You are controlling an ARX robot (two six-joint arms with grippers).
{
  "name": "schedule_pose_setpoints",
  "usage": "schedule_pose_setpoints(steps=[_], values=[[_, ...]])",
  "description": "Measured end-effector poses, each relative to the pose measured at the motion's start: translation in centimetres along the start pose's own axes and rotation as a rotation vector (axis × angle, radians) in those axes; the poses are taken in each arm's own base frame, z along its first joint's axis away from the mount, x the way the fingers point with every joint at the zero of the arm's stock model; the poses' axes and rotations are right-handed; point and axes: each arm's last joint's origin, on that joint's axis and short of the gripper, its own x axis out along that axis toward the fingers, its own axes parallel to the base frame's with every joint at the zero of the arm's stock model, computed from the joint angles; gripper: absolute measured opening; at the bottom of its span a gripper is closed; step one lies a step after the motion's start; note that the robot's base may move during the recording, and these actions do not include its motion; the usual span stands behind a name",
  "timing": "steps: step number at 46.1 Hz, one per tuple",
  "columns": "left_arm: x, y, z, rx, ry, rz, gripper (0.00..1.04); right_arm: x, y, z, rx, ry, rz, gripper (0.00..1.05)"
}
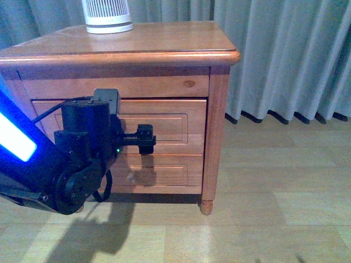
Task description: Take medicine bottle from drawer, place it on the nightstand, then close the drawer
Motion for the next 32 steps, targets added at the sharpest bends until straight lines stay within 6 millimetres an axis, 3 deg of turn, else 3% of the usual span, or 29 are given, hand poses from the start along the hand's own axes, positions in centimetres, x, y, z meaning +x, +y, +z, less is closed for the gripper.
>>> schedule_pose_setpoints(steps=[5,14,17,32], values=[[0.00,0.00,0.00,-0.007,0.000,0.001,0.78,0.00,0.00,0.00,0.000,0.000,0.000,0.98],[0.00,0.01,-0.01,-0.017,-0.001,0.002,0.36,0.00,0.00,0.00,0.000,0.000,0.000,0.98],[0.00,0.00,-0.02,-0.019,-0.001,0.001,0.28,0.00,0.00,0.00,0.000,0.000,0.000,0.98],[-0.14,-0.08,-0.14,-0.022,-0.004,0.000,0.25,0.00,0.00,0.00,0.000,0.000,0.000,0.98]])
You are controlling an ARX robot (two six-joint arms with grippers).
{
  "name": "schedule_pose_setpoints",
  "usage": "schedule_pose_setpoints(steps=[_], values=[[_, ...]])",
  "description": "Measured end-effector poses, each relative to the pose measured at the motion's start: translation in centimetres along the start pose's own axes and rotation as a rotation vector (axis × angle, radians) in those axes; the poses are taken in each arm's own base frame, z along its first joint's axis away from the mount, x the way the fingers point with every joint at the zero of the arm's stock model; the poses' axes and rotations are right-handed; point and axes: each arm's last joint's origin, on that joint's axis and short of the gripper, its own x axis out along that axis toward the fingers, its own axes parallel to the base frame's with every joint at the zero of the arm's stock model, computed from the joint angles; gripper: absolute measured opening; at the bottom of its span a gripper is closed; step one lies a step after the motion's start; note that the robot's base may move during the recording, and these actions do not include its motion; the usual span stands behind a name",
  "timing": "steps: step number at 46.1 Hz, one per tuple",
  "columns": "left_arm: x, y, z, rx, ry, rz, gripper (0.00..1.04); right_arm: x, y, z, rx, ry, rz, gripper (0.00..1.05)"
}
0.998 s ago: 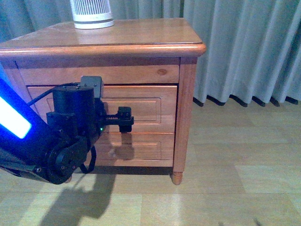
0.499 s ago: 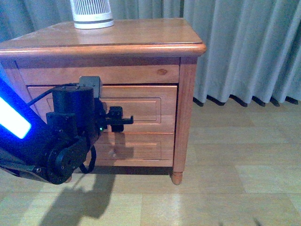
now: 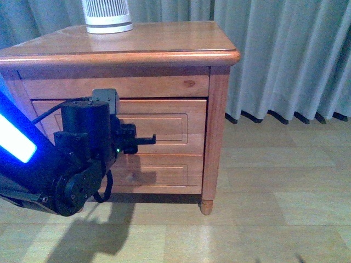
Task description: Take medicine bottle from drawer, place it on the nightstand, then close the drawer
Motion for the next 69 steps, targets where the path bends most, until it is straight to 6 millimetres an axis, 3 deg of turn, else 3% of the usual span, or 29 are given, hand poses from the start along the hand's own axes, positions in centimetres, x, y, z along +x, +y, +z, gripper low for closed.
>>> schedule_pose_setpoints(steps=[12,24,34,40,47,51,60,65,69], values=[[-1.1,0.2,-0.6,-0.021,-0.002,-0.009,0.25,0.0,0.0,0.0,0.000,0.000,0.000,0.98],[-6.2,0.9,-1.5,-0.026,0.027,-0.033,0.24,0.0,0.0,0.0,0.000,0.000,0.000,0.98],[-11.6,1.5,-2.3,-0.034,0.079,-0.045,0.24,0.0,0.0,0.0,0.000,0.000,0.000,0.98],[-15.3,1.2,-3.1,-0.039,0.112,-0.039,0.24,0.0,0.0,0.0,0.000,0.000,0.000,0.98],[-17.6,0.6,-4.0,-0.028,0.142,-0.051,0.24,0.0,0.0,0.0,0.000,0.000,0.000,0.98],[-17.7,0.4,-4.0,-0.024,0.143,-0.067,0.44,0.0,0.0,0.0,0.000,0.000,0.000,0.98],[-17.7,0.2,-3.9,-0.018,0.128,-0.086,0.75,0.0,0.0,0.0,0.000,0.000,0.000,0.98],[-17.7,0.5,-2.8,-0.033,0.094,-0.076,0.97,0.0,0.0,0.0,0.000,0.000,0.000,0.98],[-17.7,1.0,-1.1,-0.043,0.043,-0.063,0.98,0.0,0.0,0.0,0.000,0.000,0.000,0.98]])
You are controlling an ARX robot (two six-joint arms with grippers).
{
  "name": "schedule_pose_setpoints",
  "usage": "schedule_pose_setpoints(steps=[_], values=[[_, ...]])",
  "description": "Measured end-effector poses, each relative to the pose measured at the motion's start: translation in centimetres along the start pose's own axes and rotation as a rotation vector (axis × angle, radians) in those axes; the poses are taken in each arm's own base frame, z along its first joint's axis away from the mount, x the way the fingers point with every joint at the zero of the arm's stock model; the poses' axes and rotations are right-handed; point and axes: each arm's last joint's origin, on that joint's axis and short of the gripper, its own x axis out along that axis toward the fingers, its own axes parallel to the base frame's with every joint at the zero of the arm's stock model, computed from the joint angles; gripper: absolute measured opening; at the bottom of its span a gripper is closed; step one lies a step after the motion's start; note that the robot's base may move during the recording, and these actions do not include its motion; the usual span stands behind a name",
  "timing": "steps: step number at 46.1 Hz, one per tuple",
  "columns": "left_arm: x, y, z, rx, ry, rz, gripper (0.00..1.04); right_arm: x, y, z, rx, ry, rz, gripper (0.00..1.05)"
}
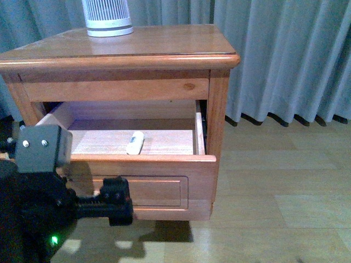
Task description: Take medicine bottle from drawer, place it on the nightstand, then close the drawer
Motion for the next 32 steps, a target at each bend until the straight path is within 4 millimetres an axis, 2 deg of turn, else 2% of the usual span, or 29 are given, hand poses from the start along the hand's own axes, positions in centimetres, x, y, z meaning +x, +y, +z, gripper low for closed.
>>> schedule_pose_setpoints(steps=[9,18,24,32], values=[[-1.3,0.4,3.4,-0.025,-0.095,0.000,0.98,0.0,0.0,0.0,0.000,0.000,0.000,0.98],[-4.0,0.5,5.0,-0.023,-0.114,-0.024,0.98,0.0,0.0,0.0,0.000,0.000,0.000,0.98],[-7.5,1.1,6.1,-0.022,-0.113,-0.043,0.98,0.0,0.0,0.0,0.000,0.000,0.000,0.98],[-10.9,1.9,6.9,-0.022,-0.118,-0.057,0.98,0.0,0.0,0.0,0.000,0.000,0.000,0.98]])
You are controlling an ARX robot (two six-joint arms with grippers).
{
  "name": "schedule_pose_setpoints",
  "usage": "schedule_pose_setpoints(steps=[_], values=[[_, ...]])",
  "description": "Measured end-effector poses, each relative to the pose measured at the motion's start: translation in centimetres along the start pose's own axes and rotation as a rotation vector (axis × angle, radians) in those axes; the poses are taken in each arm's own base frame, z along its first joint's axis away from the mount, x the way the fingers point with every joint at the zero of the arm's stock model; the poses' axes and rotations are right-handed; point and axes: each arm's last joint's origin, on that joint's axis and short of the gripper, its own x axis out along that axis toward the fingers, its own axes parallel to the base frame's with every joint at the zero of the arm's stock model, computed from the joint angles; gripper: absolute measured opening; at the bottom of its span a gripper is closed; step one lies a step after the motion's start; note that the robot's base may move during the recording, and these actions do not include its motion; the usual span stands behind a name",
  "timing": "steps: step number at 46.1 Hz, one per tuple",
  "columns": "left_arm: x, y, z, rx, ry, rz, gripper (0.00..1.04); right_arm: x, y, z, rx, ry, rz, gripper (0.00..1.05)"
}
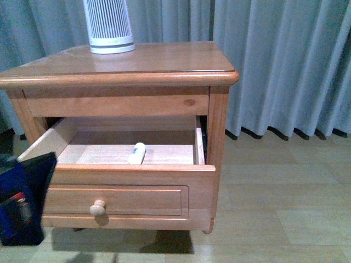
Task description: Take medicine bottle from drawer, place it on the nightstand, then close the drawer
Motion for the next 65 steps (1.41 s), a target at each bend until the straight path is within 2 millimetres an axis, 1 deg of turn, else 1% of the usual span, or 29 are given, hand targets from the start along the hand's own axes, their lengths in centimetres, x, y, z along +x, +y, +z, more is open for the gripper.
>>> schedule_pose_setpoints(steps=[3,8,11,17,19,20,23,27,28,30,33,34,42,47,50,52,65], values=[[-1.3,0.4,0.3,0.000,-0.004,0.005,0.98,0.0,0.0,0.0,0.000,0.000,0.000,0.98],[-2.9,0.8,0.7,-0.002,-0.010,0.020,0.98,0.0,0.0,0.0,0.000,0.000,0.000,0.98],[-3.2,0.9,0.9,-0.006,-0.028,0.020,0.98,0.0,0.0,0.0,0.000,0.000,0.000,0.98],[-3.3,0.9,1.0,0.001,-0.038,0.026,0.97,0.0,0.0,0.0,0.000,0.000,0.000,0.98],[-3.4,1.1,0.9,0.021,-0.097,0.086,0.91,0.0,0.0,0.0,0.000,0.000,0.000,0.98],[-3.5,1.2,0.9,0.024,-0.112,0.097,0.89,0.0,0.0,0.0,0.000,0.000,0.000,0.98],[-3.9,1.7,0.6,0.036,-0.160,0.134,0.78,0.0,0.0,0.0,0.000,0.000,0.000,0.98],[-4.5,2.4,0.4,0.051,-0.172,0.143,0.64,0.0,0.0,0.0,0.000,0.000,0.000,0.98],[-4.7,2.6,0.1,0.053,-0.178,0.144,0.59,0.0,0.0,0.0,0.000,0.000,0.000,0.98],[-5.0,2.9,-0.2,0.056,-0.187,0.143,0.52,0.0,0.0,0.0,0.000,0.000,0.000,0.98],[-5.5,3.5,-0.9,0.063,-0.163,0.149,0.36,0.0,0.0,0.0,0.000,0.000,0.000,0.98],[-5.7,3.6,-0.9,0.065,-0.163,0.147,0.30,0.0,0.0,0.0,0.000,0.000,0.000,0.98],[-6.5,4.2,-0.7,0.063,-0.176,0.150,0.03,0.0,0.0,0.0,0.000,0.000,0.000,0.98],[-7.1,4.5,-0.6,0.066,-0.182,0.151,0.03,0.0,0.0,0.0,0.000,0.000,0.000,0.98],[-7.5,5.1,-0.5,0.071,-0.184,0.133,0.03,0.0,0.0,0.0,0.000,0.000,0.000,0.98],[-7.8,5.5,-0.5,0.068,-0.187,0.161,0.03,0.0,0.0,0.0,0.000,0.000,0.000,0.98],[-8.7,5.4,-0.5,0.070,-0.192,0.156,0.03,0.0,0.0,0.0,0.000,0.000,0.000,0.98]])
